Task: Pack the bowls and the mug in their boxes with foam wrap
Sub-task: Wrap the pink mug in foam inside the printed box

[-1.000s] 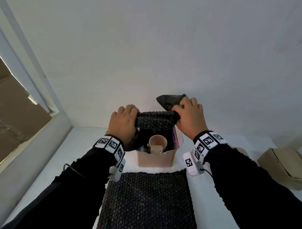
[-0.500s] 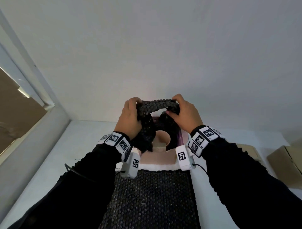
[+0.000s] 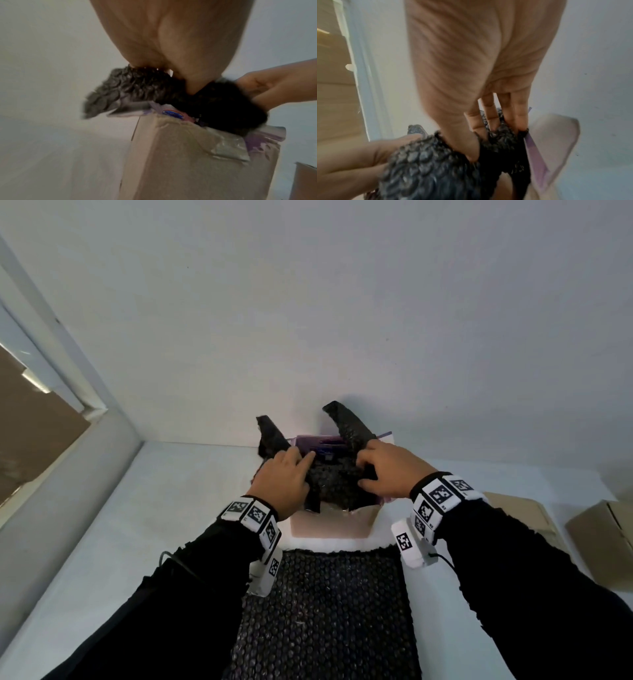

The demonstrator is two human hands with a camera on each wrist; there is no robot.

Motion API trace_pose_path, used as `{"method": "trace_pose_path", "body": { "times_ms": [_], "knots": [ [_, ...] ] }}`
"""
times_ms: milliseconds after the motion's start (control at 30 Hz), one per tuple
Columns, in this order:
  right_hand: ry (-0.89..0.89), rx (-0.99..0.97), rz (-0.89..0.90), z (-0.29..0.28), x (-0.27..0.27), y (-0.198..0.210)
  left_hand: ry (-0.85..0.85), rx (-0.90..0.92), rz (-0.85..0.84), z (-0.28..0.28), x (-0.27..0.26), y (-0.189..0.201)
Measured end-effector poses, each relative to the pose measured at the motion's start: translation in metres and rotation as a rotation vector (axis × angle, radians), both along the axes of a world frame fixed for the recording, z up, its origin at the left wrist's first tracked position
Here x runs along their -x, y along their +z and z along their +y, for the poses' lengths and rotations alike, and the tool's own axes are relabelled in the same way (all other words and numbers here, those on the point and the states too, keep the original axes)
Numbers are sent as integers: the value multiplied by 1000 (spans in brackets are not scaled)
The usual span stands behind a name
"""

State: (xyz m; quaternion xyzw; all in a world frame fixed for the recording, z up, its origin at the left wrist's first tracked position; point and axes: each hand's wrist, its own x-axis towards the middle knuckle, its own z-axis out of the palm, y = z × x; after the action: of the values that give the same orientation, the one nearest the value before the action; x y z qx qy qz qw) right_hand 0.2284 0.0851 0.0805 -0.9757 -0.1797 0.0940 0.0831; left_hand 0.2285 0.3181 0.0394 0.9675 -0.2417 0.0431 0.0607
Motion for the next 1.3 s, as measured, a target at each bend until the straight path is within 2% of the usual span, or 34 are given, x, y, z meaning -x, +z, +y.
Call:
{"method": "trace_pose_path", "body": {
  "times_ms": [167, 267, 333, 400, 500, 533, 633, 700, 767, 867, 967, 1100, 1167, 1233, 1300],
  "knots": [
    [72, 329, -175, 12, 1, -9, 76, 49, 33, -19, 3, 2],
    [46, 385, -164, 17, 5, -17, 102, 74, 96, -26, 6, -6],
    [12, 328, -82, 17, 5, -15, 94, 125, 127, -26, 4, -9],
    [-21, 156, -46, 15, 5, -8, 114, 199, 128, -25, 1, -9],
    [-88, -79, -130, 15, 10, 0, 191, 363, 128, -23, -4, -5],
    [-113, -58, -139, 16, 13, 0, 212, 400, 136, -23, -6, -4],
    [-186, 167, -73, 24, 24, -17, 213, 442, 151, -24, -8, -2],
    [-226, 123, -37, 29, 32, -30, 200, 486, 169, -24, -9, -4],
    [-230, -7, -30, 31, 38, -41, 177, 527, 199, -22, -9, -9],
    [-253, -226, -39, 29, 43, -49, 112, 515, 199, -18, -8, -15],
    [-200, -302, -7, 23, 48, -49, -41, 489, 137, -14, -4, -22],
    [-204, -566, 107, 8, 50, -43, -189, 328, 159, -14, 2, -31],
    [-185, -662, 45, 4, 47, -39, -222, 239, 195, -13, 4, -32],
    [-127, -585, -97, 5, 39, -35, -242, 212, 239, -14, 4, -31],
    [-22, -371, -156, 9, 32, -32, -252, 229, 253, -14, 3, -26]
  ]
}}
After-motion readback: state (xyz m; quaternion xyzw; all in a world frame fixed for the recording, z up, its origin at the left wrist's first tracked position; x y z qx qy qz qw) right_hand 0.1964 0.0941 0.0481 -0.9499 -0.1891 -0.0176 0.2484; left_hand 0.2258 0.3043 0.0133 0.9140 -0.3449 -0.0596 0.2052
